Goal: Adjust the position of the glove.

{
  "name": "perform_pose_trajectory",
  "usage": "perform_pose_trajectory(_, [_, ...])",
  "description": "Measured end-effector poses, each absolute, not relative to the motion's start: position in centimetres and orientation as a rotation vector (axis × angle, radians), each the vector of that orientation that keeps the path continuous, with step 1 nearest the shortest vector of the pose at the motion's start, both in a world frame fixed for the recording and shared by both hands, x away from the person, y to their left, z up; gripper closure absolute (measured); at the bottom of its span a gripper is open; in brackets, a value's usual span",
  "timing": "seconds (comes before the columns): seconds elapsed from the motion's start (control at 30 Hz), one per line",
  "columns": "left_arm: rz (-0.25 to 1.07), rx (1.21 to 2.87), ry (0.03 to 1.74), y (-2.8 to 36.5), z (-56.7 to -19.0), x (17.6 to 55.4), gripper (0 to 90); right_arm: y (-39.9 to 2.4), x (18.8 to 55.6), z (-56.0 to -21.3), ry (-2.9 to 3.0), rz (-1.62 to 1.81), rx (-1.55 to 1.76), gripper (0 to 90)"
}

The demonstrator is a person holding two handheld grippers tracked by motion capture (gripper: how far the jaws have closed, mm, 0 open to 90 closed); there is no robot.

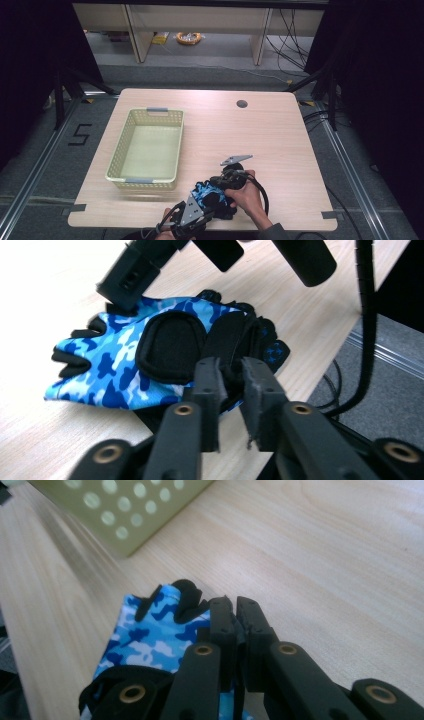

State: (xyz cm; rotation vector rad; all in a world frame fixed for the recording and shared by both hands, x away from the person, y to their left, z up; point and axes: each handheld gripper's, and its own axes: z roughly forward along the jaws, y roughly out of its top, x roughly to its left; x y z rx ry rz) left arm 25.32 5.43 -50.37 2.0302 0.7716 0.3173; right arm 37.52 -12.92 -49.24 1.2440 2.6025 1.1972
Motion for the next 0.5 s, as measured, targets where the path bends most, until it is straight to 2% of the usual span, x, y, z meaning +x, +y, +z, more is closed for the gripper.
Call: perform_pose_trajectory(0.5, [0.357,1.997,0.704,8.5,-47.8,26.9,83.3,-16.8,34.2,-45.2,2.432,1.474,1.284,88.6])
